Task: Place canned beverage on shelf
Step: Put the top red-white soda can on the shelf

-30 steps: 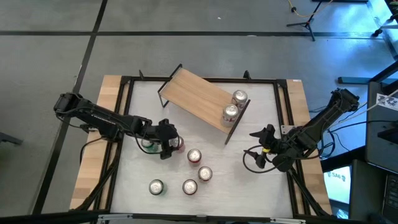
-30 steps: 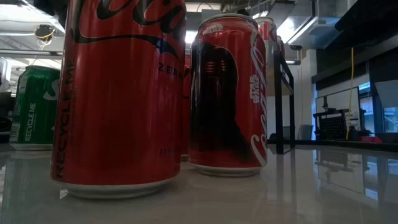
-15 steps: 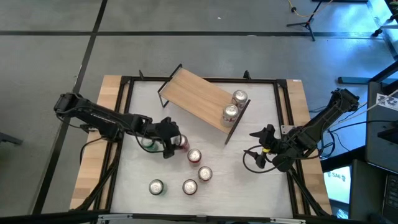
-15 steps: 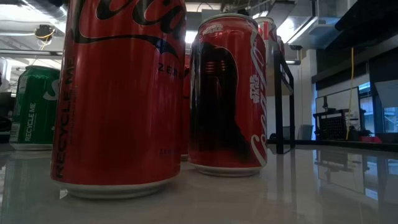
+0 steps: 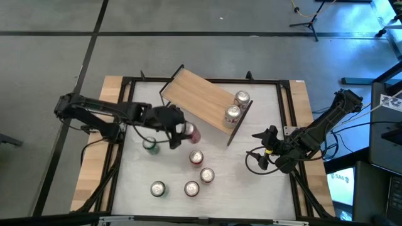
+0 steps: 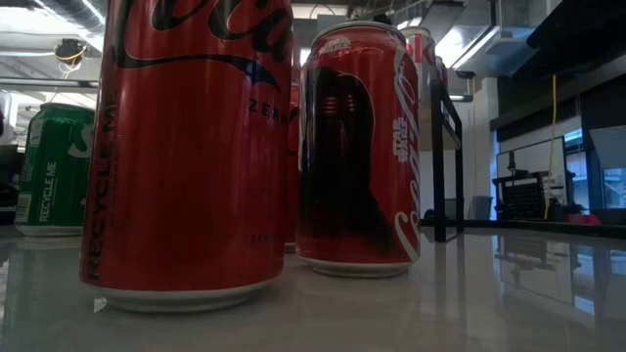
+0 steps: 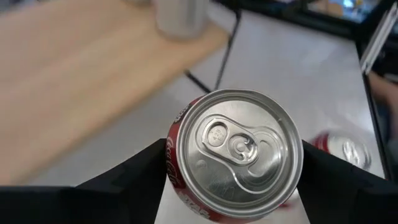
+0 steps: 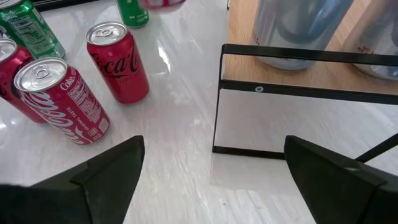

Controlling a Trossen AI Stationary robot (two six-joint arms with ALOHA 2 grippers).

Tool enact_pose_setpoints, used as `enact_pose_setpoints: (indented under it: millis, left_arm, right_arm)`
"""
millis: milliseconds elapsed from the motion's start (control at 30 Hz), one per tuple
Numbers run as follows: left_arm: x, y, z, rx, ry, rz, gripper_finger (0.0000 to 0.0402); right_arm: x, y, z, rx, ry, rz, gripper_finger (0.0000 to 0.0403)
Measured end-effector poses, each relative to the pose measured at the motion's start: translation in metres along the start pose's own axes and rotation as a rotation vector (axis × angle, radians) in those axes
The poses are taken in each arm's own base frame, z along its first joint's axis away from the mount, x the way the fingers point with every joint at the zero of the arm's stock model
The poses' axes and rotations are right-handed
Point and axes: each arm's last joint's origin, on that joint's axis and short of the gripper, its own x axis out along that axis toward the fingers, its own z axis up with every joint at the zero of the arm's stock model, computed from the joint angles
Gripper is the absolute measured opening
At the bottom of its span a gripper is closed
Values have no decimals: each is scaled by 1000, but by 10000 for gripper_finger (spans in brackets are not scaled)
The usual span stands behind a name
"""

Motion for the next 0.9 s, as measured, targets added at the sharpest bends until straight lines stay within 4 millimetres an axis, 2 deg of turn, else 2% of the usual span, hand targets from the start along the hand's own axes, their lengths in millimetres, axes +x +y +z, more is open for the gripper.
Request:
enact_pose_setpoints:
  millis: [300, 400, 633, 900]
  left_arm:
    - [-16, 31, 40, -37, -116, 41, 280]
    - [-15, 43, 53, -43, -143, 39, 280]
    - [10, 67, 89, 33, -103, 41, 279]
    - [37, 104, 128, 107, -69, 42, 279]
  right_arm:
    - [0, 0, 0, 0, 0, 0, 381]
    - [0, 0, 0, 0, 0, 0, 381]
    - [0, 0, 0, 0, 0, 0, 381]
    - [0, 0, 0, 0, 0, 0, 381]
